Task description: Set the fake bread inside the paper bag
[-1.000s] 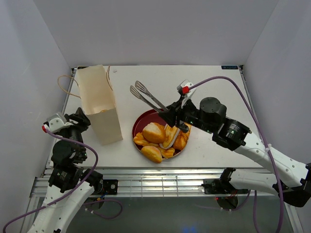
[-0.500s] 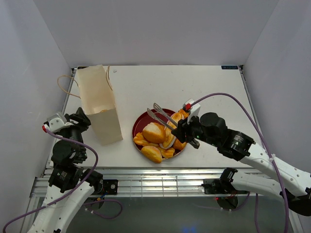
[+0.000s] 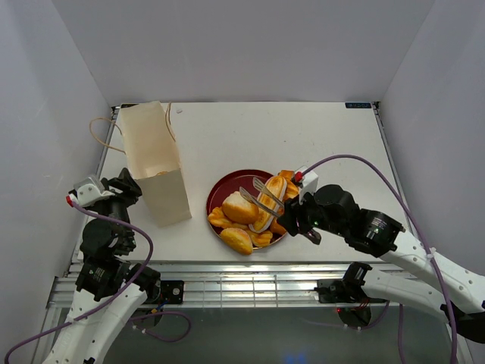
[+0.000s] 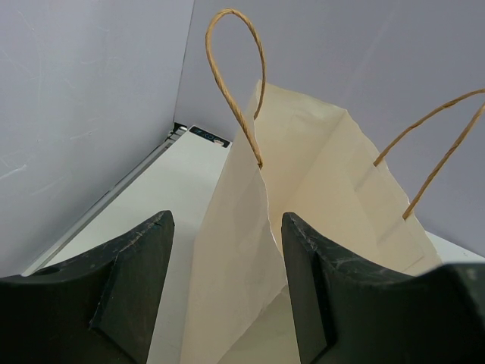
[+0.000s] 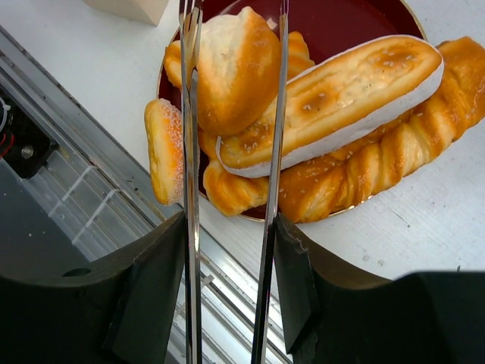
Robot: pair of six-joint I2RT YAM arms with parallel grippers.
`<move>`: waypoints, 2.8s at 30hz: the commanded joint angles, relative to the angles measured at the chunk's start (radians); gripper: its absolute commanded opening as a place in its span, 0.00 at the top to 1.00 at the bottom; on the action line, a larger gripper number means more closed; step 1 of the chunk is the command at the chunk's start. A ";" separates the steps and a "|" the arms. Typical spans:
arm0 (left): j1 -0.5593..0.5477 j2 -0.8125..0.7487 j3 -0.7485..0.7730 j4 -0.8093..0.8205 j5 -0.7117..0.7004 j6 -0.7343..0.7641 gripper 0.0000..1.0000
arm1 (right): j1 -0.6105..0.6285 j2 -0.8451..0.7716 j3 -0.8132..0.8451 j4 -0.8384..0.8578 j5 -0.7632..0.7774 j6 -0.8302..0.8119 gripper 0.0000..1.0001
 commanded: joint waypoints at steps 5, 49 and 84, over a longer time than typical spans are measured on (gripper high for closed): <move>-0.003 0.014 0.002 -0.003 0.016 -0.004 0.31 | 0.006 -0.014 -0.029 0.016 -0.029 0.030 0.44; -0.005 0.019 0.002 -0.003 0.022 -0.005 0.30 | 0.006 0.043 -0.028 -0.098 -0.067 -0.046 0.36; -0.005 0.014 0.000 -0.005 0.015 -0.004 0.31 | 0.006 0.084 0.018 -0.060 -0.110 -0.046 0.84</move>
